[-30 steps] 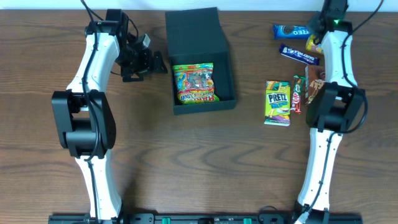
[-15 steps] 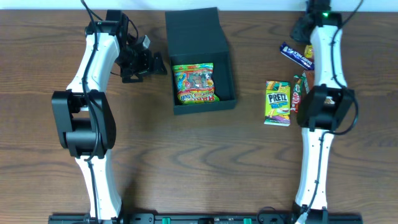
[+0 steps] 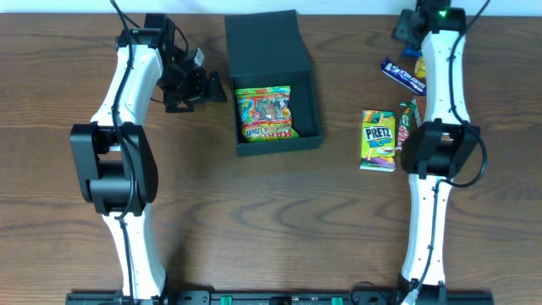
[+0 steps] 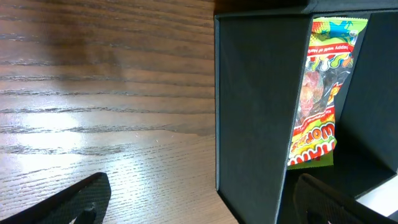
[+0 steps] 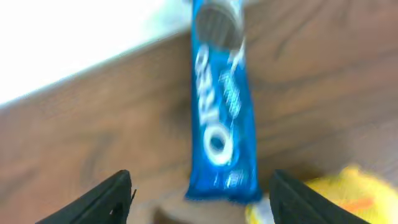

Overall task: Pack container
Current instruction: 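Grasp the blue Oreo pack with the right gripper, then carry the Oreo pack with the right gripper to the box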

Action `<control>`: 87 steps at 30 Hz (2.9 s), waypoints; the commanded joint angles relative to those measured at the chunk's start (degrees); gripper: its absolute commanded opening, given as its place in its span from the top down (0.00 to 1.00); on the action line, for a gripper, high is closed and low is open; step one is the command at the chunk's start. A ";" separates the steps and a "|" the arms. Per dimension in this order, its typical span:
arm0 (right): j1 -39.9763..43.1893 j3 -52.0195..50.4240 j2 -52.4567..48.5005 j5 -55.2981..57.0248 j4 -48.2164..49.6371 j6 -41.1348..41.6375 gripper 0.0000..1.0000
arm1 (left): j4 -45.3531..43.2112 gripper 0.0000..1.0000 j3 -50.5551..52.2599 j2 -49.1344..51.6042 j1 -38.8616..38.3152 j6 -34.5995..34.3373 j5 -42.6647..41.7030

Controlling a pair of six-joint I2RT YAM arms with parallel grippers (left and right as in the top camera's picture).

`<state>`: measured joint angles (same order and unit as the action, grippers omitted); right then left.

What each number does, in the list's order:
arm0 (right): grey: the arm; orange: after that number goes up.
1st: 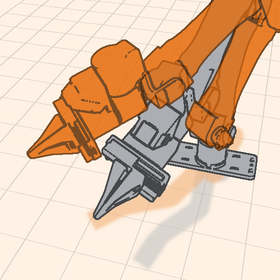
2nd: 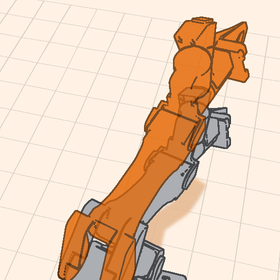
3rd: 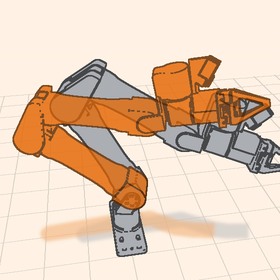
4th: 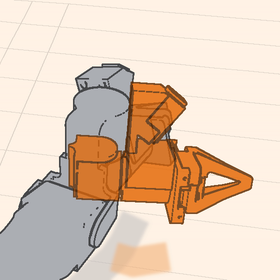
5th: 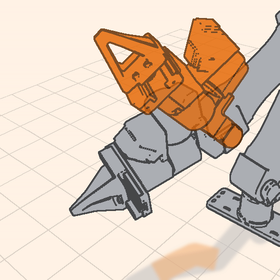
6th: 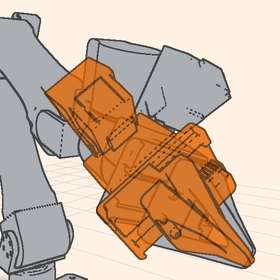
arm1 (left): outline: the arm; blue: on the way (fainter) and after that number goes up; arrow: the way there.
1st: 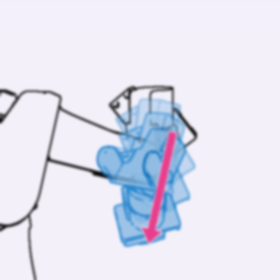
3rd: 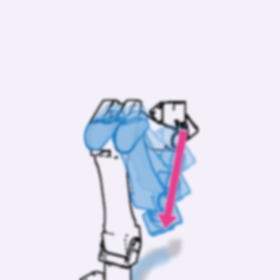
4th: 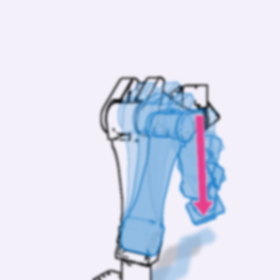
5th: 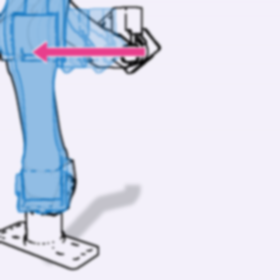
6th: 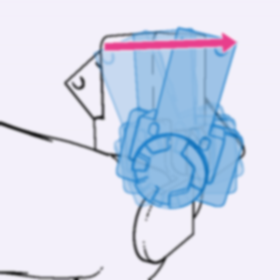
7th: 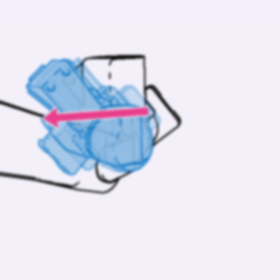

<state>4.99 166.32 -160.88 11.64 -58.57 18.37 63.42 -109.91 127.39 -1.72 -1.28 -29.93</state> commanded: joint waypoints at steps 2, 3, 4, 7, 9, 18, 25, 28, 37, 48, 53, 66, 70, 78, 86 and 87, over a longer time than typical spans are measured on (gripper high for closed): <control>1.42 -0.87 0.55 2.32 3.78 -0.94 0.31 | 0.22 0.05 -1.05 -1.31 -0.09 1.14 0.52; 1.77 -1.42 0.48 2.29 4.52 -0.92 0.31 | 0.22 0.05 -1.05 -1.31 -0.09 1.16 0.52; 2.08 -2.45 0.46 2.25 5.31 -0.87 0.32 | 0.24 0.05 -1.05 -1.31 -0.09 1.29 0.52; 2.49 -5.90 0.46 0.74 7.69 -0.90 0.34 | 0.28 0.05 -1.05 -1.31 -0.09 1.29 0.52; 2.54 -7.74 0.46 -0.55 9.64 -0.92 0.34 | 0.28 0.05 -1.05 -1.31 -0.09 1.29 0.52; 2.43 -12.59 0.46 -2.10 12.96 -1.31 0.34 | 0.26 0.05 -1.05 -1.31 -0.07 1.53 0.55; 2.21 -13.35 0.46 -2.21 13.84 -1.31 0.35 | 0.24 0.05 -1.05 -1.31 -0.07 1.55 0.55; 2.21 -14.32 0.46 -2.21 13.81 -1.31 0.37 | 0.28 0.04 -1.05 -1.31 -0.07 1.55 0.55; 2.05 -16.92 0.46 -2.12 14.16 -1.31 0.42 | 0.83 0.05 -1.05 -1.31 -0.07 1.57 0.55; 1.60 -16.55 0.48 -2.01 13.97 -1.27 0.60 | 0.96 0.05 -1.05 -1.31 -0.07 1.55 0.55; 0.22 -12.02 0.74 -1.99 12.33 -1.31 0.67 | 0.94 0.04 -1.05 -1.31 -0.07 1.55 0.55; -8.57 2.49 8.33 -2.71 -0.07 -5.33 0.76 | 0.92 0.05 -1.05 -1.31 -0.07 1.55 2.40; -12.68 2.49 13.16 -3.37 -3.50 -5.16 0.80 | 0.98 0.04 -1.05 -1.31 -0.07 2.27 3.54; -19.19 2.43 22.25 -7.17 -11.76 -5.14 0.83 | 0.70 0.04 -1.05 -1.31 0.72 3.04 5.27; -22.03 -18.01 44.24 -8.26 -14.47 -5.81 0.87 | 1.07 0.05 -1.05 -1.31 3.32 5.68 4.81; -22.08 -23.28 46.97 -9.75 -14.14 -5.79 0.87 | 1.09 0.04 -1.05 -1.31 3.32 6.10 4.83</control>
<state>-16.05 151.15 -120.03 3.88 -72.66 13.41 64.25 -109.91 127.39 1.43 2.57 -25.45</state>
